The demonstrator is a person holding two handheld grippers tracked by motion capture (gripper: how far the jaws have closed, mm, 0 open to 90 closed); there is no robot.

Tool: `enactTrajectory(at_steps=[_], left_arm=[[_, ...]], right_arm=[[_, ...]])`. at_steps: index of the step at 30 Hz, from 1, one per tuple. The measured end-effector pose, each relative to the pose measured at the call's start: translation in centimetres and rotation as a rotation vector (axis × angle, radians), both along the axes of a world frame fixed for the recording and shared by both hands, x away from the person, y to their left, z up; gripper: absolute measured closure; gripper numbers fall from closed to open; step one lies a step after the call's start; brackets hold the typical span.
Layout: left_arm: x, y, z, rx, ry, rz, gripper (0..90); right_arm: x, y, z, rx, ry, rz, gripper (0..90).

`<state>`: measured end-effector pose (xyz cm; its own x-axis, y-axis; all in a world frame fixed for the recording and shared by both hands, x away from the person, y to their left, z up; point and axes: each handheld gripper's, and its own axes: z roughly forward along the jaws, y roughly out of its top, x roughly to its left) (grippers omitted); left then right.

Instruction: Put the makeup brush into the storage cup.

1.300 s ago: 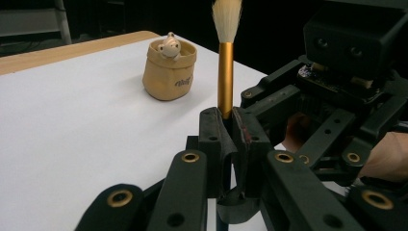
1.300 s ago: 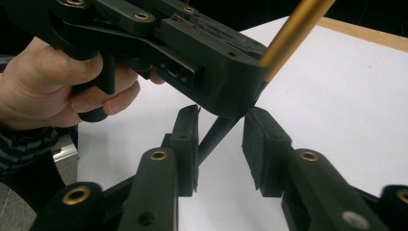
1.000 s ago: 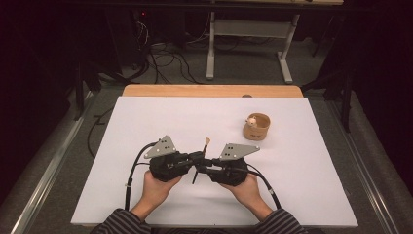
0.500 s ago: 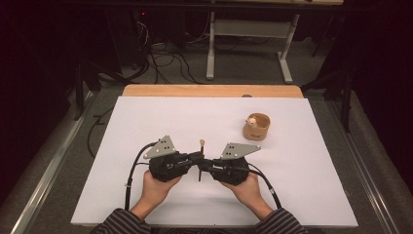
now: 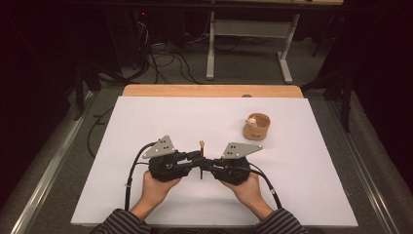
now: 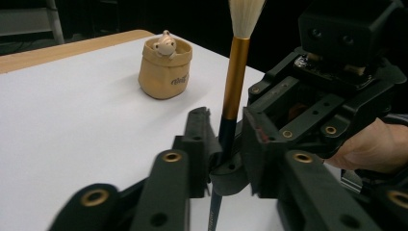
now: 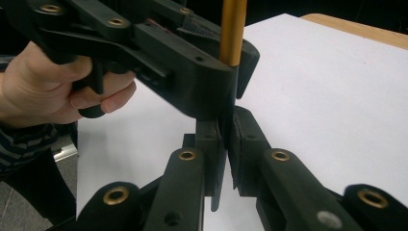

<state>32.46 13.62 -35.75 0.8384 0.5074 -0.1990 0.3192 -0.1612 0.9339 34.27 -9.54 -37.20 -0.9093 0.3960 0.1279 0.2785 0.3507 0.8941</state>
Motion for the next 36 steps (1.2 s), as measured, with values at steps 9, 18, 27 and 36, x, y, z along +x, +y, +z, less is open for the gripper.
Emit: enactTrajectory(at_steps=[9, 18, 27, 36], left_arm=[[-0.3, 0.5, 0.2, 0.002, -0.02, 0.049, 48.4], [-0.8, 2.0, 0.3, 0.027, -0.02, 0.095, 44.8], [-1.6, 4.8, 0.0, 0.032, -0.053, 0.171, 40.2], [-1.9, 7.2, -0.6, 0.041, -0.021, 0.218, 39.7]], right_arm=[[0.0, -0.5, 0.3, -0.004, 0.0, -0.015, 85.8], [0.2, -1.3, 0.6, -0.02, -0.02, -0.024, 85.8], [0.2, -1.5, 0.6, -0.032, -0.024, -0.027, 85.8], [0.2, -1.9, 0.7, -0.038, -0.025, -0.032, 85.8]])
